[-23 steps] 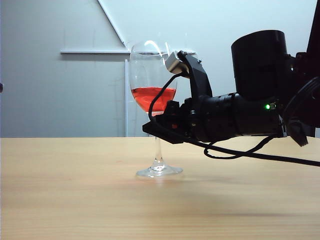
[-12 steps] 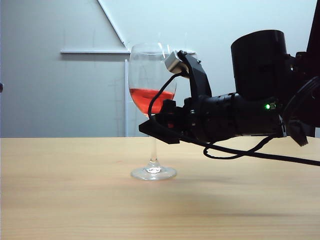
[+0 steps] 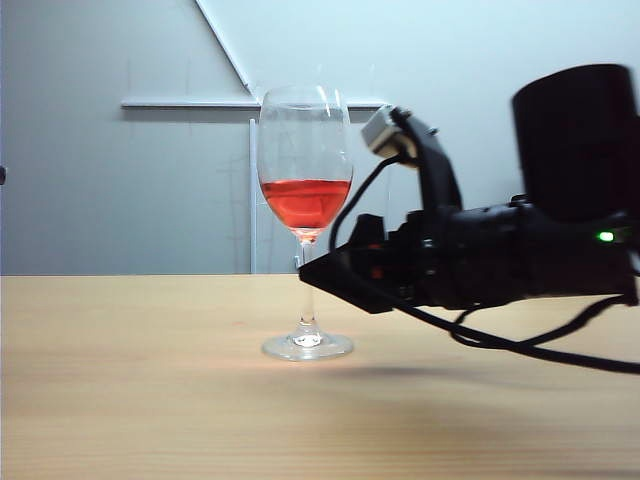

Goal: Gently pick up the goblet, rotate it counterclockwise for two full turns (viewing from above), and then place it back on the table.

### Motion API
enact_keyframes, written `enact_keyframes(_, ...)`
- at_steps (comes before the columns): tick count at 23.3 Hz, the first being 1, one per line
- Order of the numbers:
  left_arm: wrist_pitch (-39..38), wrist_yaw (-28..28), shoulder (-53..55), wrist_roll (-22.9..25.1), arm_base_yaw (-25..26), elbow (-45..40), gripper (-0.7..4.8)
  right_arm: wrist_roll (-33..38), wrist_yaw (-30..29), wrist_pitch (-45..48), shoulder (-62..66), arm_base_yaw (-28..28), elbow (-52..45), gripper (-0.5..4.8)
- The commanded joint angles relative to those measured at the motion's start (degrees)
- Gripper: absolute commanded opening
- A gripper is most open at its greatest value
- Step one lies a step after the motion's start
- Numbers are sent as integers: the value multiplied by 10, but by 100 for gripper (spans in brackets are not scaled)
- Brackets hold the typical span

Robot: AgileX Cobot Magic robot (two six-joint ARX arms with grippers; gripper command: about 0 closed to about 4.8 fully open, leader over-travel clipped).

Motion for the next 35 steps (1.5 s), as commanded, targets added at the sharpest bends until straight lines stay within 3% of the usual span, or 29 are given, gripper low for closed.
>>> enact_keyframes(1, 6, 2, 0, 4, 28, 2, -5, 2, 18, 21, -38, 0, -32, 163)
enact_keyframes(5, 6, 2, -1, 4, 104, 2, -5, 2, 71, 20, -108, 0, -84, 161)
enact_keyframes(6, 6, 2, -9, 4, 152, 2, -5, 2, 102, 14, -155, 0, -109, 136)
enact_keyframes(11, 13, 0, -40, 4, 237, 2, -5, 2, 125, -60, -290, 0, -144, 2)
enact_keyframes(14, 16, -1, -40, 4, 269, 2, -5, 2, 137, -187, -408, 0, -144, -9)
enact_keyframes(19, 16, 0, -40, 3, 272, 2, -5, 2, 201, -345, -589, -1, -145, -8)
enact_keyframes(35, 16, 0, -40, 4, 273, 2, -5, 2, 208, -368, -628, -1, -145, -8)
